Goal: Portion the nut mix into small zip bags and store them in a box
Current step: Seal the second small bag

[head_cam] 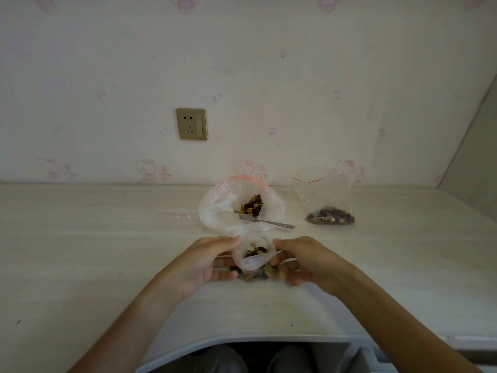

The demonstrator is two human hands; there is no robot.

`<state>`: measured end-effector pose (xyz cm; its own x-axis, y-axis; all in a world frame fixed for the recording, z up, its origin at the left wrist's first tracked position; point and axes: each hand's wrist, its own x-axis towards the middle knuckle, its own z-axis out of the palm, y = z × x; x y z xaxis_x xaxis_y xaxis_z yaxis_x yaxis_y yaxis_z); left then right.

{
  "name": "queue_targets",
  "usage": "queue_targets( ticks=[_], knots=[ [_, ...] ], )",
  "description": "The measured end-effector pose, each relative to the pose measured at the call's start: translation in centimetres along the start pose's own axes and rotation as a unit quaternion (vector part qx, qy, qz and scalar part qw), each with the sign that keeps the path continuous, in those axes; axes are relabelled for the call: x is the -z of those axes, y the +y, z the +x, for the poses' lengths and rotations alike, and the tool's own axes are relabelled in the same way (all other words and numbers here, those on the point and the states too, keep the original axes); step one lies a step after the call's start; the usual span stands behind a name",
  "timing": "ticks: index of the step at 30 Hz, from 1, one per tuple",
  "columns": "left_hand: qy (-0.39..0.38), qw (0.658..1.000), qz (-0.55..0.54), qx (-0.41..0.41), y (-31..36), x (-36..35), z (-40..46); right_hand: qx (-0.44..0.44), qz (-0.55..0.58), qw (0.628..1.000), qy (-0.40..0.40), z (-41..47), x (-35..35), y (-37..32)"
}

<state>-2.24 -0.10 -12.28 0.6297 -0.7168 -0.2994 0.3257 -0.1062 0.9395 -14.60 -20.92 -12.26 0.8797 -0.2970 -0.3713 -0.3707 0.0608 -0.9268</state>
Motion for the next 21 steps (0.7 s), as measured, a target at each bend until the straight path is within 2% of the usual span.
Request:
queue_targets(
  ticks=[3,7,9,11,13,14,15,17,19,21],
  knots=[
    [0.049,0.998,0.027,-0.038,0.2,-0.8,0.1,0.03,0.045,0.998,-0.018,-0.5,-0.4,-0.3],
    [0.109,0.987,0.073,-0.094,0.8,-1.0,0.0,0.093,-0.001,0.995,0.022,-1.5,-0.6,-0.9],
    [0.183,0.961,0.156,-0.135,0.9,-1.0,0.1,0.136,-0.063,0.987,0.058,-2.1,-0.9,-1.1],
    [0.232,0.917,0.27,-0.178,0.8,-0.9,0.2,0.189,-0.193,0.956,0.113,-2.3,-1.3,-1.1],
    [0.219,0.88,0.384,-0.173,0.5,-1.0,0.4,0.218,-0.298,0.918,0.146,-2.2,-1.7,-1.0],
    [0.203,0.873,0.417,-0.152,0.3,-1.1,0.4,0.21,-0.294,0.922,0.142,-2.1,-1.7,-1.0],
    [0.189,0.877,0.423,-0.129,0.3,-1.3,0.2,0.187,-0.248,0.942,0.128,-2.0,-1.7,-1.0],
    [0.17,0.912,0.362,-0.088,0.6,-1.2,-0.3,0.108,-0.119,0.983,0.088,-1.8,-1.3,-1.1],
    [0.117,0.965,0.233,-0.034,1.0,-0.9,-0.7,0.042,-0.027,0.997,0.056,-1.7,-0.6,-0.9],
    [0.035,0.993,0.113,0.002,1.5,-0.4,-1.0,0.005,0.064,0.998,0.009,-1.6,-0.2,-0.7]
  ],
)
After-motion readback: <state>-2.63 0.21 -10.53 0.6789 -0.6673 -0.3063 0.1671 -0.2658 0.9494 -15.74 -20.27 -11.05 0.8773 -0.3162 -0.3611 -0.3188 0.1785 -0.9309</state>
